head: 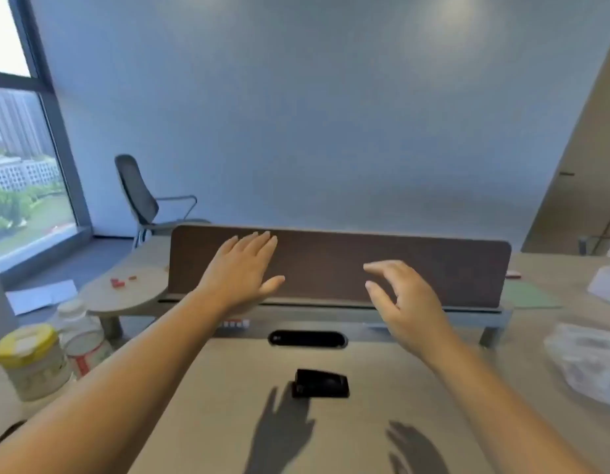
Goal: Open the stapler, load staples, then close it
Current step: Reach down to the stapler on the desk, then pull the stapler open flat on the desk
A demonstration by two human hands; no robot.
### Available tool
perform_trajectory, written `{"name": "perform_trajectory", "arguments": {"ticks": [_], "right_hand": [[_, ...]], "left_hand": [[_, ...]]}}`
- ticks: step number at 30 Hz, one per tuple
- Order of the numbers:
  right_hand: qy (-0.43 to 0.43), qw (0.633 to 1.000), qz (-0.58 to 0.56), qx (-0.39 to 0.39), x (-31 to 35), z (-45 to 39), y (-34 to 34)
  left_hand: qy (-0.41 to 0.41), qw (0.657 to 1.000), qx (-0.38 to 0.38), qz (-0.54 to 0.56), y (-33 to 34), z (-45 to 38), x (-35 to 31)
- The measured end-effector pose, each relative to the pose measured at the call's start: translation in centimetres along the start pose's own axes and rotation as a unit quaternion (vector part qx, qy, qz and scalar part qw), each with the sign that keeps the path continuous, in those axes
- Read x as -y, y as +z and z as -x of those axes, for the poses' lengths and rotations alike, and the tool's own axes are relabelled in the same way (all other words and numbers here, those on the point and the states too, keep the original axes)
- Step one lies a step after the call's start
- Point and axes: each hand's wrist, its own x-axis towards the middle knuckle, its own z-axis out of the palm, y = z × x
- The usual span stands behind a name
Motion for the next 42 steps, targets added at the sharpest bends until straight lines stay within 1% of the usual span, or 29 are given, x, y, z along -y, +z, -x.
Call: {"name": "perform_trajectory", "arguments": {"ticks": [3, 4, 7, 11, 13, 15, 17, 20, 23, 28, 31, 35, 38, 42], "right_hand": [[0.059, 0.994, 0.046, 0.073, -4.1, 0.7, 3.9], [0.085, 0.989, 0.055, 0.111, -5.5, 1.1, 5.3], [0.129, 0.976, 0.069, 0.161, -9.2, 1.7, 9.0], [0.146, 0.962, 0.074, 0.220, -13.0, 2.0, 13.6], [0.147, 0.958, 0.071, 0.235, -14.5, 2.0, 15.8], [0.146, 0.957, 0.068, 0.243, -15.7, 1.7, 17.8], [0.141, 0.957, 0.066, 0.244, -16.7, 1.3, 19.6], [0.136, 0.961, 0.050, 0.235, -17.5, 0.9, 21.7], [0.135, 0.961, 0.033, 0.237, -18.0, 0.9, 23.1], [0.137, 0.963, 0.019, 0.232, -18.3, 0.7, 24.4], [0.148, 0.961, 0.023, 0.232, -18.4, 0.4, 25.0], [0.154, 0.956, 0.033, 0.249, -18.0, 0.0, 25.2], [0.167, 0.953, 0.008, 0.252, -18.0, 0.1, 25.0], [0.162, 0.958, -0.018, 0.235, -18.0, 0.4, 24.9]], "left_hand": [[-0.005, 0.998, 0.069, 0.004, 5.2, 0.8, 0.3], [-0.007, 0.995, 0.095, 0.007, 7.2, 1.2, 0.3], [-0.012, 0.988, 0.155, 0.023, 12.8, 1.4, 0.1], [-0.015, 0.972, 0.229, 0.041, 19.6, 1.6, -0.7], [-0.021, 0.964, 0.261, 0.054, 22.6, 1.3, -1.2], [-0.029, 0.957, 0.274, 0.085, 25.3, 0.8, -1.5], [-0.051, 0.953, 0.266, 0.137, 27.3, 0.5, -2.0], [-0.110, 0.939, 0.223, 0.237, 29.4, 0.5, -2.2], [-0.126, 0.929, 0.185, 0.295, 30.8, 0.7, -2.1], [-0.169, 0.923, 0.156, 0.309, 31.9, 0.6, -2.3], [-0.180, 0.921, 0.142, 0.315, 32.3, 0.5, -2.2], [-0.188, 0.911, 0.133, 0.343, 32.5, 0.8, -2.3], [-0.193, 0.907, 0.126, 0.352, 32.5, 1.3, -2.5], [-0.195, 0.906, 0.122, 0.354, 32.6, 1.4, -2.5]]}}
